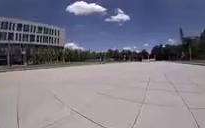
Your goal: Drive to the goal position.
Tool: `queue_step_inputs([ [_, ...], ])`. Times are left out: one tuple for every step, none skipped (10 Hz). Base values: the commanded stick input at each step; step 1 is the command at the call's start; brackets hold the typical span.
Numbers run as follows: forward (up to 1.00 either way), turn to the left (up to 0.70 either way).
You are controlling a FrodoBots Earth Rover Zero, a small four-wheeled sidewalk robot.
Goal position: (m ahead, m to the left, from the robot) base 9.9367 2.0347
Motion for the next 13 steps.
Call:
queue_step_inputs([
  [0.5, 0.0],
  [0.5, 0.0],
  [0.5, 0.0],
  [0.5, 0.0],
  [0.5, 0.0],
  [0.5, 0.0],
  [0.5, 0.0],
  [0.5, 0.0],
  [0.5, 0.0],
  [0.5, 0.0],
  [0.5, 0.0],
  [0.5, 0.0],
  [0.5, 0.0],
])
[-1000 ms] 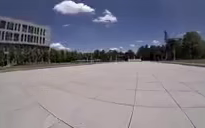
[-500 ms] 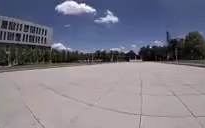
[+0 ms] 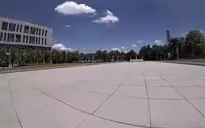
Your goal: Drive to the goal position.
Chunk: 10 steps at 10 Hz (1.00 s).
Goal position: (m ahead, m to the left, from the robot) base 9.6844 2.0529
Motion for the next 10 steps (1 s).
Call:
queue_step_inputs([
  [0.5, 0.0],
  [0.5, 0.0],
  [0.5, 0.0],
  [0.5, 0.0],
  [0.5, 0.0],
  [0.5, 0.0],
  [0.5, 0.0],
  [0.5, 0.0],
  [0.5, 0.0],
  [0.5, 0.0],
])
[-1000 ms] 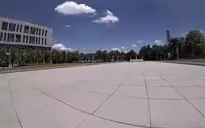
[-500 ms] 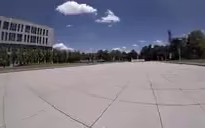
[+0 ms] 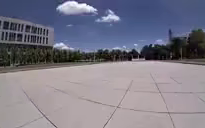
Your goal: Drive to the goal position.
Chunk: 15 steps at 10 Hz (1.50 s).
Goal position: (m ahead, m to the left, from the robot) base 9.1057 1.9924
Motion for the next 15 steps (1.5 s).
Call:
queue_step_inputs([
  [0.5, 0.0],
  [0.5, 0.0],
  [0.5, 0.0],
  [0.5, 0.0],
  [0.5, 0.0],
  [0.5, -0.4],
  [0.5, -0.5],
  [0.5, -0.5],
  [0.5, -0.5],
  [0.5, -0.5],
  [0.5, 0.0],
  [0.5, 0.0],
  [0.5, 0.0],
  [0.5, 0.0],
  [0.5, 0.0],
])
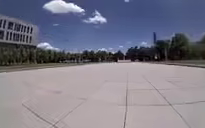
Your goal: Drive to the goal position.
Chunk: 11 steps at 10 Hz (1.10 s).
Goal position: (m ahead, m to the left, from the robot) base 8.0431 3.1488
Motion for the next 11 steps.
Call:
queue_step_inputs([
  [0.5, 0.0],
  [0.5, 0.0],
  [0.5, 0.0],
  [0.5, 0.0],
  [0.5, 0.0],
  [0.5, 0.0],
  [0.5, 0.0],
  [0.5, 0.0],
  [0.5, 0.0],
  [0.5, 0.0],
  [0.5, 0.0],
])
